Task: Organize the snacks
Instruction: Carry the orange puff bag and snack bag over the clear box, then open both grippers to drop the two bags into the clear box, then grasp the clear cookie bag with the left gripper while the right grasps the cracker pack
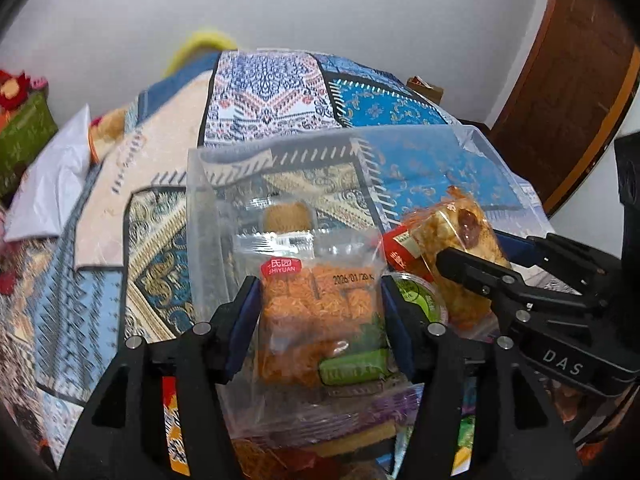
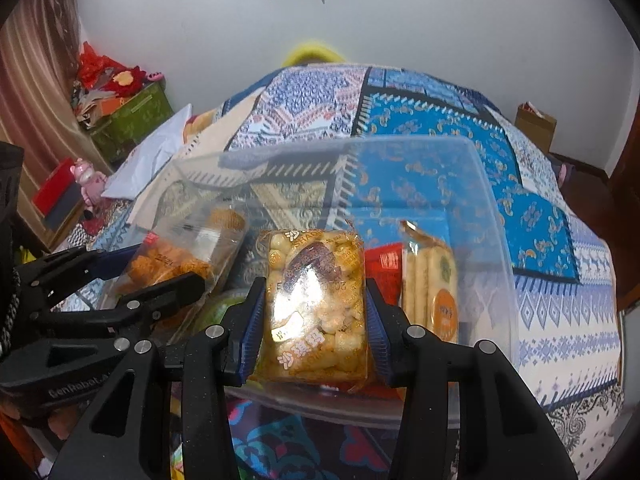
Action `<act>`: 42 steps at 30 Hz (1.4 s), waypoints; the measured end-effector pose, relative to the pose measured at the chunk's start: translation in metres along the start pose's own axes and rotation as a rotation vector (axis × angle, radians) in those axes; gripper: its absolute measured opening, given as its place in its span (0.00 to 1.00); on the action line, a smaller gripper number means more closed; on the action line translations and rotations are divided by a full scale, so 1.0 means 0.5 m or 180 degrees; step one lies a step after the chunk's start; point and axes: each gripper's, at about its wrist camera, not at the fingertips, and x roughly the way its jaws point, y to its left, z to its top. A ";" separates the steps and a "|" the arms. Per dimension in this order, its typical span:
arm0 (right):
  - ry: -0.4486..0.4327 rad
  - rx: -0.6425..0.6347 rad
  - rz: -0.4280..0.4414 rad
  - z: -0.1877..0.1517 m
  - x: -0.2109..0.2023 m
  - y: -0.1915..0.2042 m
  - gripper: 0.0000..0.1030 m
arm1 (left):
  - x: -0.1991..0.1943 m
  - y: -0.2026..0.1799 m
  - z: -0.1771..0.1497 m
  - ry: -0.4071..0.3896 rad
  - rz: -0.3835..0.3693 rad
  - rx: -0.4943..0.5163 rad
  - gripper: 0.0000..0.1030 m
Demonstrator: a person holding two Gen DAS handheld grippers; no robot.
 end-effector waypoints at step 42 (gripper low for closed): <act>0.0090 -0.0180 -0.0484 -0.223 -0.138 0.065 0.65 | -0.168 -0.068 -0.237 0.0013 0.0141 0.0321 0.65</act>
